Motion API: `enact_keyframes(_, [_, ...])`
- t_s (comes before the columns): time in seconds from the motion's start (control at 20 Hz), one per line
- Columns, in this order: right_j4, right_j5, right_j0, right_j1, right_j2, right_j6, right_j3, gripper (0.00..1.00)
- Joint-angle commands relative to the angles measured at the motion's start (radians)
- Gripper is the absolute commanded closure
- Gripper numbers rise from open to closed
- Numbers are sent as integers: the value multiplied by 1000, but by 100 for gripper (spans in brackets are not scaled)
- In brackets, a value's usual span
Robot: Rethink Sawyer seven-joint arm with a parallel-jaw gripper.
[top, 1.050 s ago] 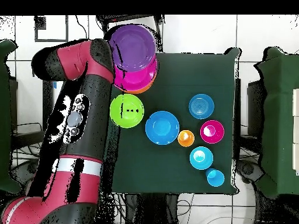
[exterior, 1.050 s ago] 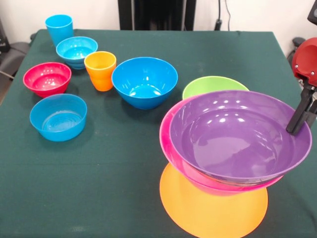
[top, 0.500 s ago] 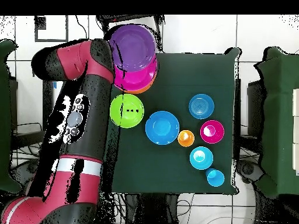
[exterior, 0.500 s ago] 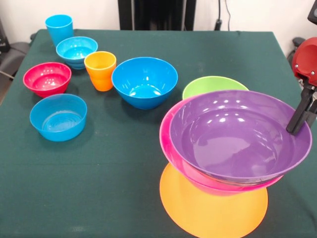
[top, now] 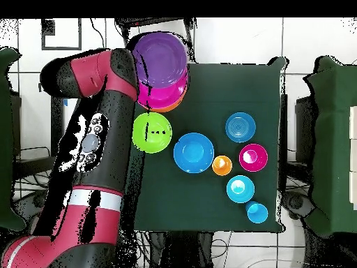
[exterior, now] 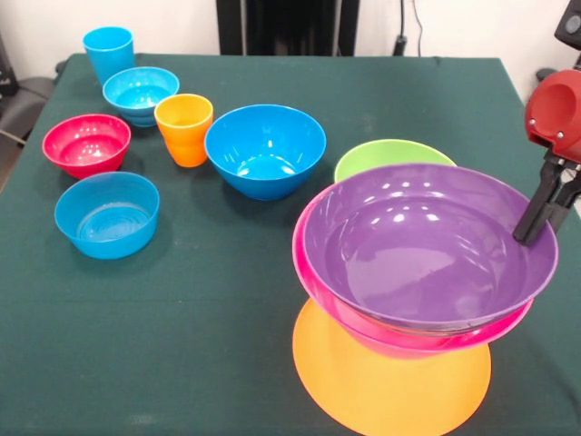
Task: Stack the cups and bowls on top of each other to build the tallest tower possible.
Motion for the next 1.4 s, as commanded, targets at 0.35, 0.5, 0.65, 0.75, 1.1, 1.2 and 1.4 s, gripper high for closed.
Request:
enact_keyframes(0.35, [-80,-14,-3,-31,95,-10,116,100])
enact_keyframes(0.5, [-79,-15,-3,-32,96,-8,118,100])
enact_keyframes(0.65, [-79,-13,0,-32,94,-4,122,100])
enact_keyframes(0.75, [-80,-14,1,-33,91,-2,124,100])
enact_keyframes(1.1, [-80,-17,1,-37,94,-5,135,100])
enact_keyframes(1.2, [-80,-17,1,-38,95,-5,138,100])
enact_keyframes(1.4, [-79,-21,1,-41,98,-1,146,0])
